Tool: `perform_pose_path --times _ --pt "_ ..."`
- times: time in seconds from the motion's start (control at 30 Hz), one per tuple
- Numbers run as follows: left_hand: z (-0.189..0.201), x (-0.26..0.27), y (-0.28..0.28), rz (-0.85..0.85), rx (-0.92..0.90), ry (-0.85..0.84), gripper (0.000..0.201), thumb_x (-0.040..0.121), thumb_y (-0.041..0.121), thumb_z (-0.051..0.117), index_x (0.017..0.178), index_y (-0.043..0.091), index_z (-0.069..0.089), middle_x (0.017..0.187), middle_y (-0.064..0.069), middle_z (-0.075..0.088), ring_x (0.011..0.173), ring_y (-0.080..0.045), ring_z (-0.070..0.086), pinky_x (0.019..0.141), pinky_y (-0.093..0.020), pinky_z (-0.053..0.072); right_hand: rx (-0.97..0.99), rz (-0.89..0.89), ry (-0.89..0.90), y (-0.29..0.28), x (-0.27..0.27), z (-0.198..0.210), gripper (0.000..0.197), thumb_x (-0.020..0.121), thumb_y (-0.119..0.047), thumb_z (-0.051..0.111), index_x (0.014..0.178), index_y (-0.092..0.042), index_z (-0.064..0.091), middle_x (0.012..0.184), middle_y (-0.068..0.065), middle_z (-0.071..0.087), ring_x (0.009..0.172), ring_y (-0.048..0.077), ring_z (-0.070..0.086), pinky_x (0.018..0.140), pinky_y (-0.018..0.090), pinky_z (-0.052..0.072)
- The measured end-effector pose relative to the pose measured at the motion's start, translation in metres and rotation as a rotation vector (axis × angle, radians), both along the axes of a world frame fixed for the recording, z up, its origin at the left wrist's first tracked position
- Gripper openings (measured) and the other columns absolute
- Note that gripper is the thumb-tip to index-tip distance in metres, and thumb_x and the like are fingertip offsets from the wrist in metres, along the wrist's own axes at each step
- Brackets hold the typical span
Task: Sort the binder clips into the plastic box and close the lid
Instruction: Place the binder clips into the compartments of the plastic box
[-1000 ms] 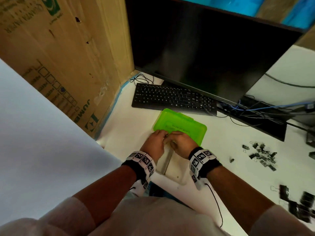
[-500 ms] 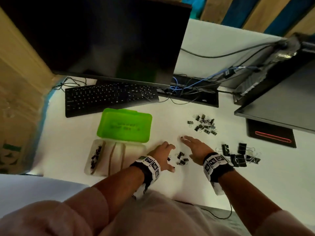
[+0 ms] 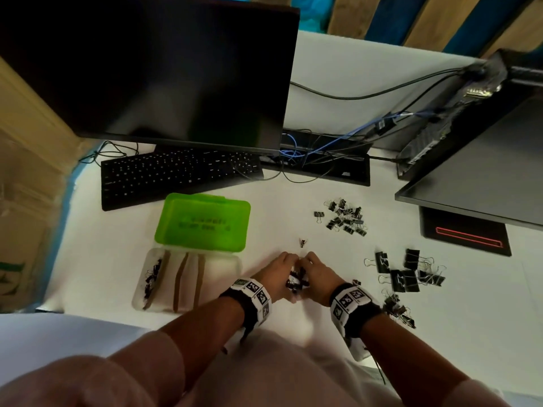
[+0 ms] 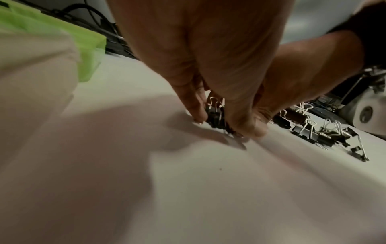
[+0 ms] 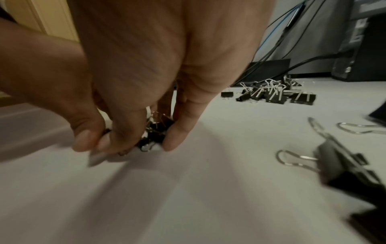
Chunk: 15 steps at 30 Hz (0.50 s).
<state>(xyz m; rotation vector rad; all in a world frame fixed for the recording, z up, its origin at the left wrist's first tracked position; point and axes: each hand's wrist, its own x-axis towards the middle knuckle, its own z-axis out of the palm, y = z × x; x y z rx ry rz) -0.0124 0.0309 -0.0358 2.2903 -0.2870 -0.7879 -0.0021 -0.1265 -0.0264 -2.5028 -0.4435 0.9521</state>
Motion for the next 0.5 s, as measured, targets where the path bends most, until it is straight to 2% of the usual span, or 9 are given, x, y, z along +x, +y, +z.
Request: perform_pose_path --times 0.07,0.17,0.2,0.27,0.33,0.5 --pt "-0.002 0.0 -0.002 -0.002 0.023 -0.008 0.08 0.059 0.014 0.084 0.126 0.011 0.04 0.125 -0.006 0.045 0.115 -0.019 0.045 0.102 -0.033 0.04 -0.007 0.055 -0.05 0.007 0.002 -0.001 0.059 0.07 -0.026 0.077 0.119 -0.01 0.048 0.114 0.007 0.043 0.089 0.031 0.058 0.072 0.031 0.044" --pt "-0.007 0.002 0.003 -0.01 0.102 -0.104 0.055 0.07 0.016 0.077 0.116 0.012 0.047 0.119 -0.006 0.046 0.112 -0.021 0.047 0.101 -0.032 0.038 0.024 0.054 -0.11 0.007 0.006 -0.002 0.033 0.08 -0.024 0.066 0.108 -0.01 0.057 0.109 0.01 0.051 0.087 0.033 0.059 0.079 0.039 0.049" --pt "-0.008 0.003 0.006 -0.009 0.11 -0.127 0.046 0.074 0.015 0.074 0.113 0.013 0.049 0.117 -0.006 0.046 0.11 -0.022 0.048 0.1 -0.032 0.038 0.024 0.035 -0.122 0.006 0.008 -0.002 0.027 0.081 -0.023 0.064 0.104 -0.01 0.059 0.107 0.01 0.053 0.088 0.033 0.059 0.078 0.038 0.049" --pt "-0.009 0.003 0.009 0.001 0.116 -0.151 0.031 0.079 0.013 0.069 0.107 0.014 0.056 0.113 -0.007 0.049 0.106 -0.024 0.05 0.098 -0.032 0.039 0.028 0.017 -0.137 0.003 0.011 -0.002 0.02 0.081 -0.019 0.062 0.099 -0.011 0.061 0.104 0.009 0.056 0.088 0.031 0.059 0.075 0.034 0.047" --pt "-0.01 0.003 0.012 0.025 0.125 -0.161 0.02 0.081 0.014 0.066 0.1 0.015 0.06 0.108 -0.008 0.051 0.103 -0.025 0.052 0.095 -0.031 0.041 0.036 0.009 -0.143 0.001 0.014 -0.002 0.015 0.081 -0.014 0.06 0.095 -0.01 0.063 0.102 0.008 0.058 0.088 0.031 0.06 0.076 0.034 0.046" --pt "-0.012 0.008 0.015 0.103 0.079 -0.135 0.014 0.079 0.014 0.069 0.092 0.012 0.065 0.1 -0.01 0.057 0.092 -0.025 0.058 0.085 -0.028 0.046 0.02 0.016 -0.105 -0.007 0.022 0.002 0.012 0.079 -0.015 0.066 0.09 -0.011 0.069 0.098 0.007 0.066 0.091 0.027 0.062 0.079 0.031 0.046"
